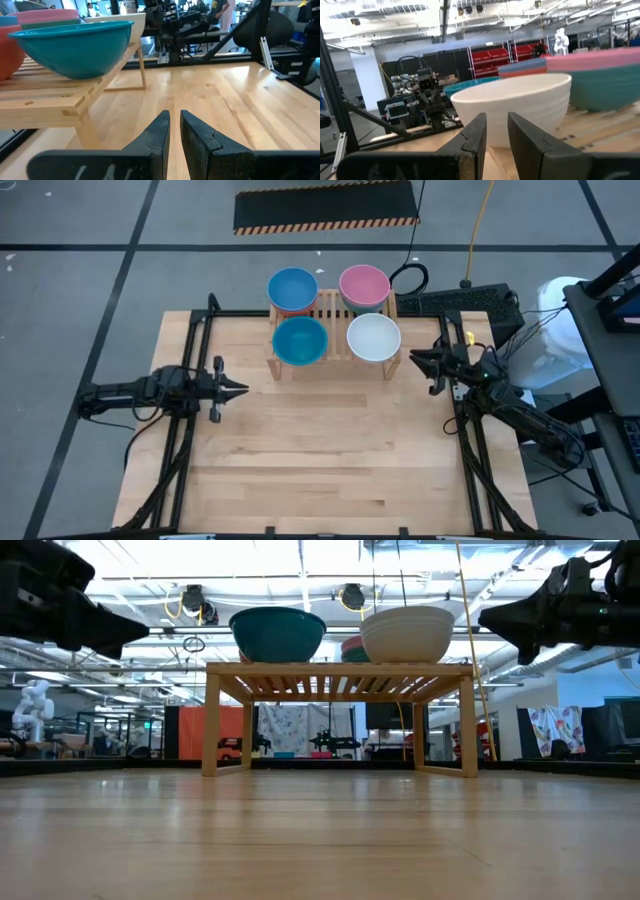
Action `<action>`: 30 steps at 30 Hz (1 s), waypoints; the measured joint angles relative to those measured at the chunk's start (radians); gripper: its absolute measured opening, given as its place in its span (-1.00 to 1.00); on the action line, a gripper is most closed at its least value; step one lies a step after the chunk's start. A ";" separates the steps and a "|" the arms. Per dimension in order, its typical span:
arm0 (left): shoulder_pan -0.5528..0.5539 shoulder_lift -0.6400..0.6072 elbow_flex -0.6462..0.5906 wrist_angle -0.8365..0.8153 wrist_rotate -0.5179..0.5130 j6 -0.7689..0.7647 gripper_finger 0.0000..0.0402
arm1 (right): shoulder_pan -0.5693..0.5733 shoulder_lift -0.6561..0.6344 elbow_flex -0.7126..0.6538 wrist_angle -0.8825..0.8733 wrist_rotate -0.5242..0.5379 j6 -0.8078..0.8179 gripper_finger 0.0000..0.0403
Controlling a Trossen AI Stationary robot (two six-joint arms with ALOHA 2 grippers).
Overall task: Place and stack bowls onto a shelf
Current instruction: Return to Home Position
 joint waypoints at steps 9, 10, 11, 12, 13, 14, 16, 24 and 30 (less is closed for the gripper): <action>0.000 0.000 -0.045 0.077 0.009 0.036 -0.74 | 0.000 0.000 0.000 -0.039 0.000 0.015 -0.63; 0.000 0.000 -0.045 0.078 0.009 0.043 -0.74 | 0.000 0.000 0.000 -0.039 0.000 0.015 -0.63; 0.000 0.000 -0.045 0.078 0.009 0.048 -0.74 | 0.000 0.000 0.000 -0.040 0.000 0.014 -0.63; 0.000 0.000 -0.045 0.078 0.009 0.050 -0.74 | 0.000 0.000 0.000 -0.043 0.000 0.012 -0.63; 0.000 0.000 -0.045 0.078 0.009 0.050 -0.74 | 0.000 0.000 0.000 -0.046 0.000 0.010 -0.63; 0.000 0.000 -0.045 0.078 0.009 0.047 -0.74 | 0.000 0.000 0.000 -0.050 0.000 0.010 -0.63; 0.000 0.000 -0.045 0.078 0.009 0.034 -0.74 | 0.000 0.000 0.000 -0.057 0.000 0.009 -0.63; 0.000 0.000 -0.045 0.078 0.003 0.036 -0.74 | 0.000 0.001 0.000 -0.239 0.001 0.028 -0.63; 0.000 0.000 -0.045 0.078 0.001 -0.099 -0.74 | 0.000 0.009 0.000 -0.219 0.003 0.026 -0.63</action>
